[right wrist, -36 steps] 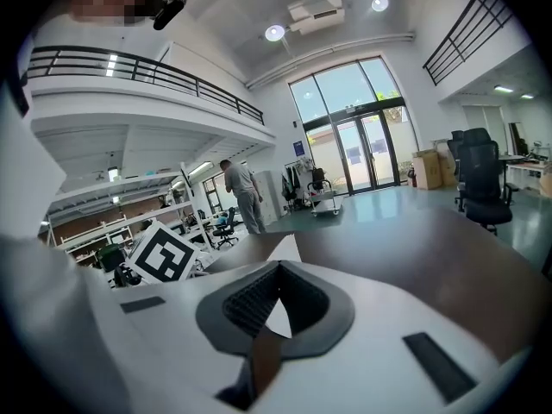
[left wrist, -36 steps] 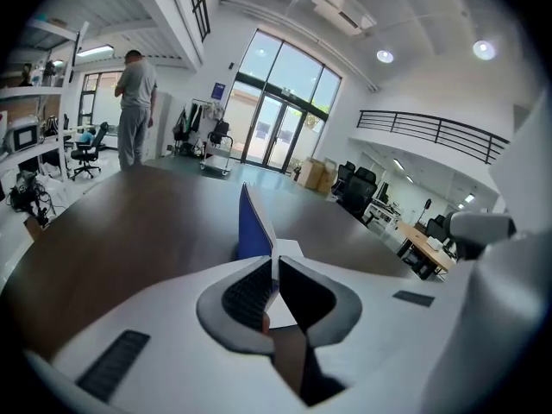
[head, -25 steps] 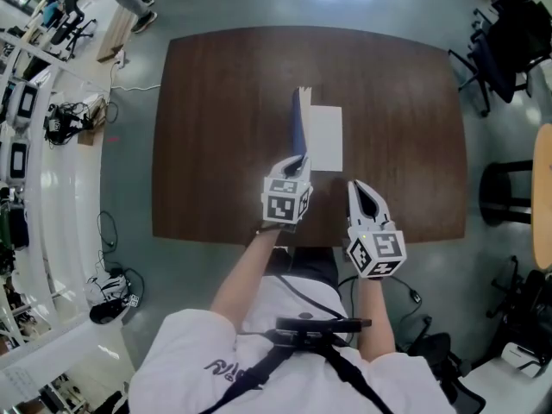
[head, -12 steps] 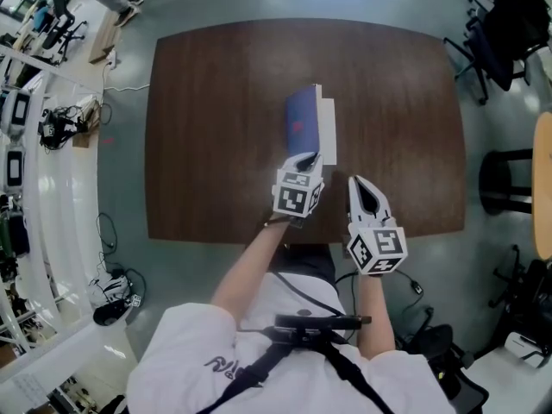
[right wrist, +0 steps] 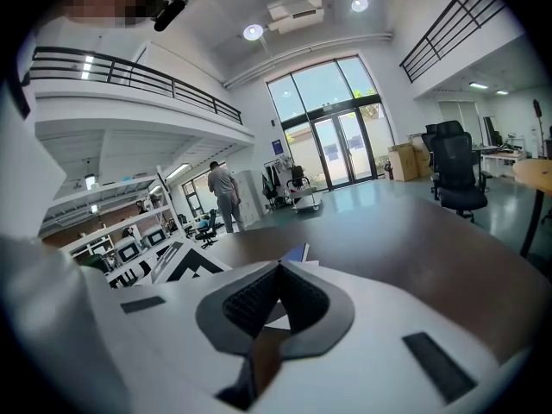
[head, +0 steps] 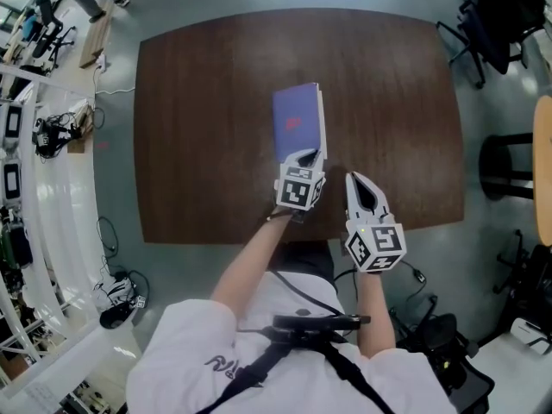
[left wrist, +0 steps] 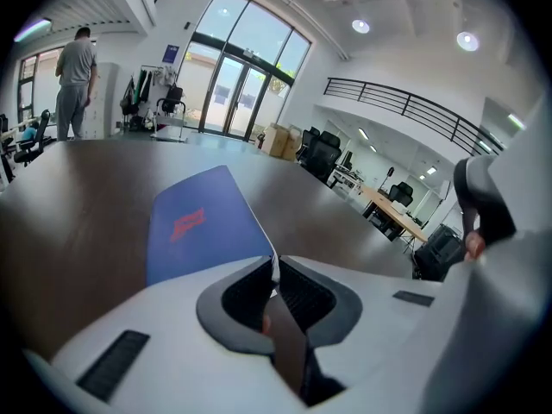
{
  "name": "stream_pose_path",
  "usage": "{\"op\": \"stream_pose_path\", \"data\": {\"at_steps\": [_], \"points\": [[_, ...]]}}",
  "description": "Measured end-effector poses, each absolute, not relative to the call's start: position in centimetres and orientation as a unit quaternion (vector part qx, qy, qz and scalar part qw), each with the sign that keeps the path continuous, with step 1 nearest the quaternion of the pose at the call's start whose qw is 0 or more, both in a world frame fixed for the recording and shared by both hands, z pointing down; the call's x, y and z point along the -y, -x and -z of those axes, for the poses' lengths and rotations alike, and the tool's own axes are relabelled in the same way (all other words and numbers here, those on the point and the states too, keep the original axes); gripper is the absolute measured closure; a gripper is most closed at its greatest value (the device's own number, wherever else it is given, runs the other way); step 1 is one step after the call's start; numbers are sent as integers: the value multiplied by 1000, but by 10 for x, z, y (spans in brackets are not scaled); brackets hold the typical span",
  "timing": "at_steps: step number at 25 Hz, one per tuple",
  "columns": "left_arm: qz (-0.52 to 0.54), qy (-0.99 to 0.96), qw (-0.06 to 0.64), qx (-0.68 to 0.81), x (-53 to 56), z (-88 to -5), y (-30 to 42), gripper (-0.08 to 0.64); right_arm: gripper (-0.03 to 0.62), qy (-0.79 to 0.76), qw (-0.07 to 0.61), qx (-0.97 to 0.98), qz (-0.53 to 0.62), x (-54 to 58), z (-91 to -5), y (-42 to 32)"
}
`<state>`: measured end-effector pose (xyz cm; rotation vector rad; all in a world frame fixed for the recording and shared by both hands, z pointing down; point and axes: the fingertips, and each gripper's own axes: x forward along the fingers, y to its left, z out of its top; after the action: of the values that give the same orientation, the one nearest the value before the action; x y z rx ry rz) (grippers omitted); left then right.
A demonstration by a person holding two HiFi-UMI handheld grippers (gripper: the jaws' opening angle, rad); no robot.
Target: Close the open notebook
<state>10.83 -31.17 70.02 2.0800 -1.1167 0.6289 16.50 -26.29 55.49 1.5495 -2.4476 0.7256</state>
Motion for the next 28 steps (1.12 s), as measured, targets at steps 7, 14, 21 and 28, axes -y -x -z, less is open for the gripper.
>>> {"op": "stream_pose_path", "data": {"at_steps": [7,14,21,28], "points": [[-263,-793,356,419,313,-727,-124,522,598,-529,77,806,-254,263,-569,-185],[-282,-779,380,410,313,-751,-134,522,600,-543,78,794,-262,263,-581,-206],[-290,-770,410,393,316,-761,-131,522,598,-546,76,791,-266,267,-585,-205],[-311,-754,434,382,311,-774,-127,522,600,-546,77,789,-272,265,-592,-201]]}}
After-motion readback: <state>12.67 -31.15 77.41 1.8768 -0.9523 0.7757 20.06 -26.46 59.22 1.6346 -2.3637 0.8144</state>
